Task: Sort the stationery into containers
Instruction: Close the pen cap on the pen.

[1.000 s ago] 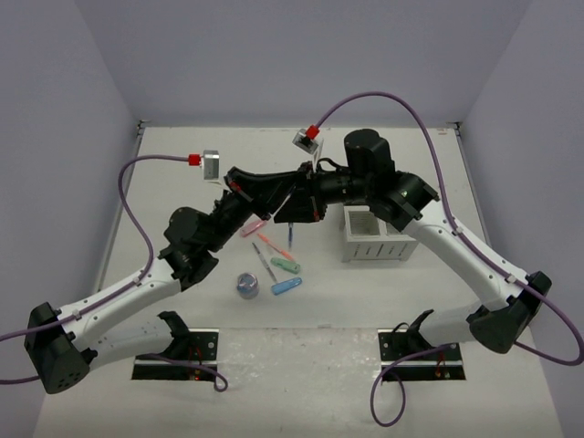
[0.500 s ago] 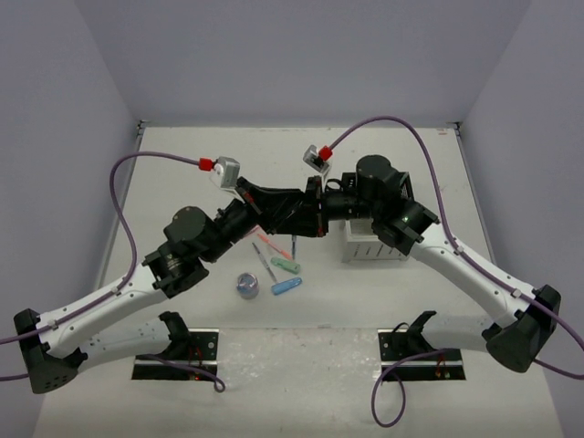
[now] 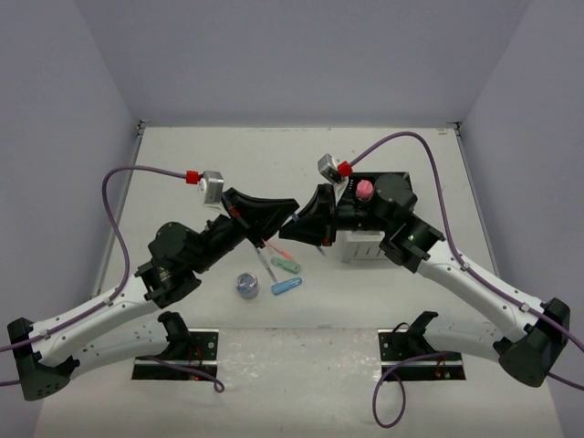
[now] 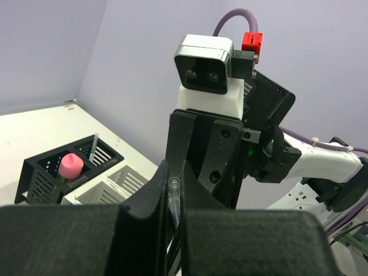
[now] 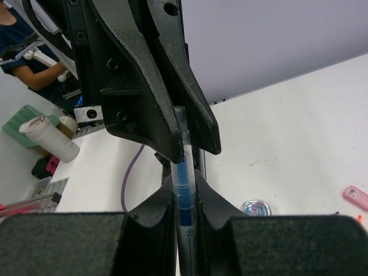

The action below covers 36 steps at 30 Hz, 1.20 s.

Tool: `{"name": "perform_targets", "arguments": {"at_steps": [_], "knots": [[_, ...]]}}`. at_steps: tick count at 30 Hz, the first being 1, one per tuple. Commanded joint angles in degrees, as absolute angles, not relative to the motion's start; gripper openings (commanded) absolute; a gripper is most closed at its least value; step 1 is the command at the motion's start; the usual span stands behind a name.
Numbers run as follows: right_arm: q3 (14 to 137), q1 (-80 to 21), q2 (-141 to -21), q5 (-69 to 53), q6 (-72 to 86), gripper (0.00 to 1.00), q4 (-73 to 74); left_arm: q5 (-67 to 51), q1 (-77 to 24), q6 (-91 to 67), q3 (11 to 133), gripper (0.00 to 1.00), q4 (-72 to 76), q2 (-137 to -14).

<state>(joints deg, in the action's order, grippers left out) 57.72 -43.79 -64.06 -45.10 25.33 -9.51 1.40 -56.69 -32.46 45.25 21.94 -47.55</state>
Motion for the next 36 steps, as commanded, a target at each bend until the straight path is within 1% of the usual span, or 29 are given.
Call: {"name": "perform_targets", "arguments": {"at_steps": [1,4,7,9,16,19,23,29,32,34,36], "knots": [[55.50,-41.92,-63.88,-40.25,26.95,0.20,-13.22,-4.39,-57.83,-32.12,46.82,0.00,28.36,-44.74],[54.47,-42.37,-64.16,-40.97,26.54,0.36,-13.34,-3.83,-57.84,-31.50,47.49,0.00,27.92,-44.83],[53.21,-42.59,-64.16,-41.54,26.25,0.43,-13.32,-3.52,-57.85,-30.71,48.81,0.00,27.41,-45.32],[52.48,-42.63,-64.07,-41.83,26.02,0.49,-13.10,-3.69,-57.83,-30.24,50.34,0.00,26.30,-46.30],[51.07,-42.71,-61.80,-42.63,23.13,0.53,-11.17,-4.65,-57.83,-27.69,55.09,0.00,21.37,-49.65],[50.91,-42.63,-60.16,-42.06,21.03,0.53,-8.99,-6.34,-57.83,-26.28,57.57,0.00,16.63,-50.84],[51.06,-42.63,-58.77,-40.81,20.11,0.53,-7.18,-7.12,-57.76,-25.55,58.52,0.00,14.14,-50.54],[49.97,-42.63,-57.15,-40.02,20.26,0.49,-8.49,-8.09,-57.83,-24.74,60.49,0.00,9.53,-51.21],[50.48,-42.63,-56.42,-38.82,19.40,0.55,-7.62,-9.38,-57.83,-24.34,61.62,0.00,7.55,-52.23],[51.72,-42.63,-56.38,-37.55,17.77,0.64,-5.71,-10.73,-57.83,-23.66,62.17,0.00,6.44,-53.01],[53.66,-42.63,-56.61,-36.42,16.33,0.66,-2.19,-11.55,-57.78,-23.17,62.81,0.00,5.57,-53.79]]}}
